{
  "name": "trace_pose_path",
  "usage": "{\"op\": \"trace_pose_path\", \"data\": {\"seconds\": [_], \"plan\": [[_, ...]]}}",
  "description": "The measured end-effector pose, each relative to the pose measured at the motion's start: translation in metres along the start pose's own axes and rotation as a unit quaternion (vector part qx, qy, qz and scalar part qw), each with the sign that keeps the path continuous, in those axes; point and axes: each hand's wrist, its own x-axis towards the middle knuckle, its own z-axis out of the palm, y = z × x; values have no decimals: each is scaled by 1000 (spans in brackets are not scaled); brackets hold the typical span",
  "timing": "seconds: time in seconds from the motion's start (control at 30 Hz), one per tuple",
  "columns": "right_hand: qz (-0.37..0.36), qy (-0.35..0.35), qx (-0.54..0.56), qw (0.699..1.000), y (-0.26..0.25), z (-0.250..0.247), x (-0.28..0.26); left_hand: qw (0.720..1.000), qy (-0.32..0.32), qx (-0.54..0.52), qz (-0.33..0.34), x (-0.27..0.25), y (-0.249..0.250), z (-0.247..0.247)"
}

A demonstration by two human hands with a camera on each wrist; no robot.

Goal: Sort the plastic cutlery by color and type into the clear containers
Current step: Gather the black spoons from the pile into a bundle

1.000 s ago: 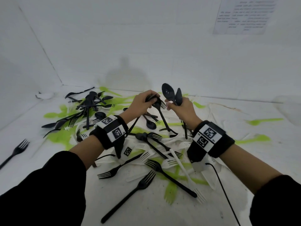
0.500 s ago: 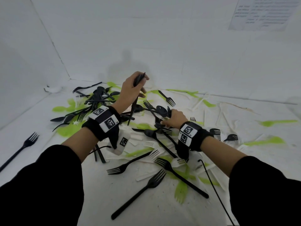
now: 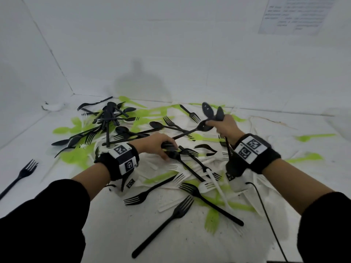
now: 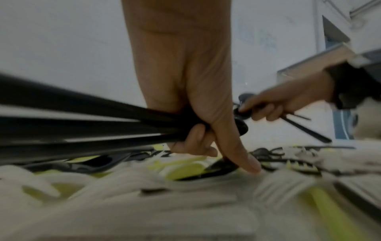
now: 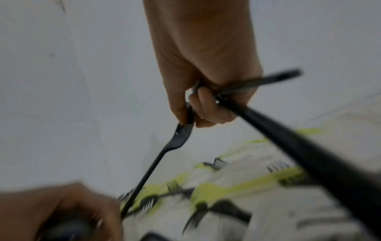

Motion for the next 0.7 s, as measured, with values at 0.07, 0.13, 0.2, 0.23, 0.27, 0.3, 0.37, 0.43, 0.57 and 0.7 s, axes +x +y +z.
{"op": "trace_pose_path", "data": {"seconds": [0.07, 0.13, 0.2, 0.23, 0.27, 0.3, 0.37, 0.43, 0.57, 0.7], "plan": [[-20, 24, 102, 994, -10, -22, -5, 999, 8, 38, 16, 2, -1, 7], [-43, 52, 167, 984, -19, -42, -11, 998, 29, 54, 28, 5, -2, 9], [-70, 72, 200, 975, -26, -57, -18, 996, 58, 46, 40, 6, -2, 7], [-82, 78, 209, 971, -28, -62, -21, 995, 75, 37, 44, 7, -3, 6], [-93, 81, 213, 969, -30, -65, -23, 994, 92, 26, 44, 7, -3, 4], [-103, 81, 215, 968, -31, -67, -25, 993, 109, 15, 43, 8, -2, 2], [-114, 77, 215, 967, -32, -68, -26, 988, 145, -23, 44, 8, 1, -3], [-112, 61, 210, 969, -33, -64, -26, 978, 183, -99, 18, 8, 8, -8], [-115, -8, 196, 974, -41, -45, -31, 932, 243, -264, -56, -1, 22, -16], [-106, -77, 165, 978, -48, -11, -33, 843, 300, -436, -94, -14, 23, -24]]}}
